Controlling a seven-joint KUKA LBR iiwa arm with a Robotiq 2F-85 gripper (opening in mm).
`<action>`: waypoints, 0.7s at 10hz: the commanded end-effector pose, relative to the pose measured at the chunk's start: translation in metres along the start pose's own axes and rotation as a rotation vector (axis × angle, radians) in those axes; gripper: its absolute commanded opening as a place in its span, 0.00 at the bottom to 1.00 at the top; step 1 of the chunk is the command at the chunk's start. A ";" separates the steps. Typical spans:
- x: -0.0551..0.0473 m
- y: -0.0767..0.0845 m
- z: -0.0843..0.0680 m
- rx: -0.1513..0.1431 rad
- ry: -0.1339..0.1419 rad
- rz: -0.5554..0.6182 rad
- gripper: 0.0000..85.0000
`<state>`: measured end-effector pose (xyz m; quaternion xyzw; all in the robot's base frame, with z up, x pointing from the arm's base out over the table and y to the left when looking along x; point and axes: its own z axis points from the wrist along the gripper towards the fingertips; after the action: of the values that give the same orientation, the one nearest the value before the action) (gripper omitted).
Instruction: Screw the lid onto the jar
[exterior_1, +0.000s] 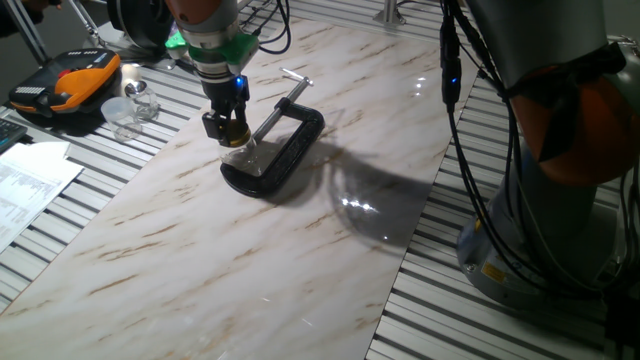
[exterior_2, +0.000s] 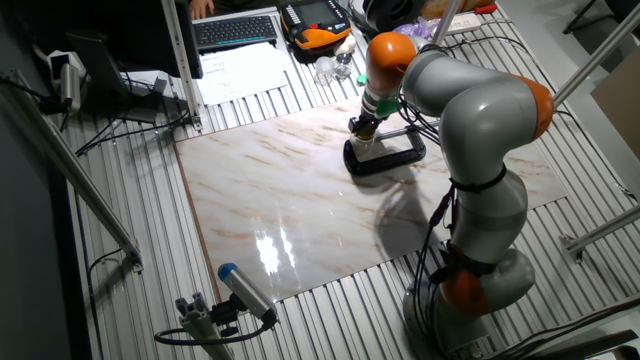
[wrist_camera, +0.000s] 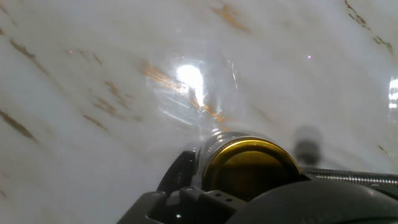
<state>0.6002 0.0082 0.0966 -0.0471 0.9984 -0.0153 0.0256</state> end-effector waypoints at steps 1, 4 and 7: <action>0.000 0.000 0.000 -0.002 0.000 0.001 0.00; 0.000 0.000 0.000 0.000 -0.015 0.004 0.00; 0.000 0.000 -0.001 0.003 -0.019 0.008 0.00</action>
<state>0.6000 0.0083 0.0970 -0.0423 0.9984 -0.0161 0.0351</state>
